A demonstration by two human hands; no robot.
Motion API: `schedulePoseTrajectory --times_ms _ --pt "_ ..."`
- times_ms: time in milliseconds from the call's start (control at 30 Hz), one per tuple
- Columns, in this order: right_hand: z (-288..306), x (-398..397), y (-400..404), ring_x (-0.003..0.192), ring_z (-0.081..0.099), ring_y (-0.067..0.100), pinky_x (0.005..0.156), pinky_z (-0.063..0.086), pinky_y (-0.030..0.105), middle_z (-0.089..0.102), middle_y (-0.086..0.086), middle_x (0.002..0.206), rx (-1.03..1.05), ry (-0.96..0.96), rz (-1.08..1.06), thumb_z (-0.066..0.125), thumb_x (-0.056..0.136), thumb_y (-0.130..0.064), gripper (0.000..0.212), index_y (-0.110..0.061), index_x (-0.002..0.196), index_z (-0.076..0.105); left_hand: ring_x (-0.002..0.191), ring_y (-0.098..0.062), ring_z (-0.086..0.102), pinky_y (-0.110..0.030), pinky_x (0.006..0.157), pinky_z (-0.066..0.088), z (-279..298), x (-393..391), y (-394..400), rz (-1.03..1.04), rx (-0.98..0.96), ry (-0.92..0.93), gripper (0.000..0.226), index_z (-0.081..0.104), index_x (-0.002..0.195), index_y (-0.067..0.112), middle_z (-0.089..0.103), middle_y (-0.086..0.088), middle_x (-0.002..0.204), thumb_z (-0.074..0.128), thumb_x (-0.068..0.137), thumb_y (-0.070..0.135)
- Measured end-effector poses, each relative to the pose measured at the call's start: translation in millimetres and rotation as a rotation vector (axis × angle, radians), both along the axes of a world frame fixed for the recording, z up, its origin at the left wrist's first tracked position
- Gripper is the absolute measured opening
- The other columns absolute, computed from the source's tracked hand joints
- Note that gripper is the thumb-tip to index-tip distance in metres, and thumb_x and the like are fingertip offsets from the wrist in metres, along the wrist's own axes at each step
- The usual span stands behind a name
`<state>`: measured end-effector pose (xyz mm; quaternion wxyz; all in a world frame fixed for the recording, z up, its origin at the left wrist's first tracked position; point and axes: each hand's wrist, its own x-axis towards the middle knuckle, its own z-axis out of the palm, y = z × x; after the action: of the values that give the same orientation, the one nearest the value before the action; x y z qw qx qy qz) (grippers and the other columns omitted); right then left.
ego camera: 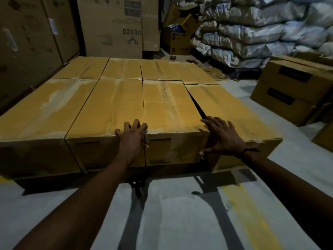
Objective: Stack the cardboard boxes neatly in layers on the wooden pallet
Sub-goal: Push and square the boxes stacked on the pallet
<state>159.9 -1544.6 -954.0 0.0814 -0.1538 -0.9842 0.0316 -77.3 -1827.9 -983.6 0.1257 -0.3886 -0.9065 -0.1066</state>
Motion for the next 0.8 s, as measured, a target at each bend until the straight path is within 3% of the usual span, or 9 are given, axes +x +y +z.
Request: schedulePoseTrajectory --times_ms 100,200,267,367,533,800 --pt "9.2 28.0 37.4 0.157 0.002 0.027 0.12 0.009 0.07 0.0 -0.006 0.172 -0.019 -0.068 -0.052 0.056 0.036 -0.104 0.152 -0.038 0.163 0.004 0.125 -0.031 0.041 -0.056 0.096 0.037 -2.5 1.7 0.3 0.01 0.006 -0.009 0.079 0.046 0.134 0.034 0.04 -0.001 0.14 0.089 0.069 0.046" --pt "1.4 42.0 63.0 0.157 -0.008 0.024 0.121 0.007 0.069 -0.015 -0.011 0.169 -0.07 -0.262 -0.104 0.059 0.028 -0.103 0.163 -0.04 0.16 -0.011 0.122 -0.032 0.042 -0.056 0.094 0.037 -5.6 1.3 0.5 0.016 0.011 0.017 0.078 0.047 0.133 0.034 0.041 -0.002 0.138 0.09 0.069 0.045" --pt "-16.1 46.3 70.9 0.157 -0.007 0.024 0.118 0.013 0.07 -0.016 -0.011 0.169 -0.071 -0.268 -0.071 0.062 0.034 -0.102 0.159 -0.041 0.16 -0.013 0.121 -0.032 0.043 -0.056 0.093 0.037 -6.6 1.3 1.6 0.023 0.008 0.021 0.079 0.048 0.135 0.034 0.042 -0.002 0.139 0.089 0.069 0.046" --pt "-36.6 44.4 68.1 0.158 0.005 0.027 0.113 0.024 0.069 -0.003 -0.008 0.172 0.018 -0.132 -0.043 0.049 0.047 -0.107 0.145 -0.037 0.163 -0.004 0.121 -0.033 0.044 -0.056 0.094 0.038 -6.9 0.7 2.8 0.027 0.009 0.023 0.08 0.048 0.136 0.033 0.044 -0.002 0.139 0.089 0.069 0.046" --pt "-39.2 30.5 60.4 0.156 0.015 0.028 0.113 0.026 0.068 0.008 -0.005 0.172 0.06 -0.065 -0.069 0.04 0.053 -0.108 0.138 -0.034 0.164 0.007 0.121 -0.034 0.044 -0.058 0.095 0.039 -6.9 0.7 4.1 0.045 -0.002 0.017 0.081 0.048 0.136 0.034 0.045 -0.003 0.139 0.09 0.068 0.048" --pt "-39.9 3.3 58.0 0.157 0.012 0.029 0.116 0.022 0.069 0.008 -0.003 0.172 0.047 -0.087 -0.126 0.041 0.049 -0.106 0.139 -0.034 0.164 0.007 0.123 -0.037 0.045 -0.059 0.098 0.038 -8.4 2.5 3.6 0.049 0.022 0.012 0.083 0.05 0.137 0.033 0.046 -0.005 0.14 0.091 0.067 0.045"
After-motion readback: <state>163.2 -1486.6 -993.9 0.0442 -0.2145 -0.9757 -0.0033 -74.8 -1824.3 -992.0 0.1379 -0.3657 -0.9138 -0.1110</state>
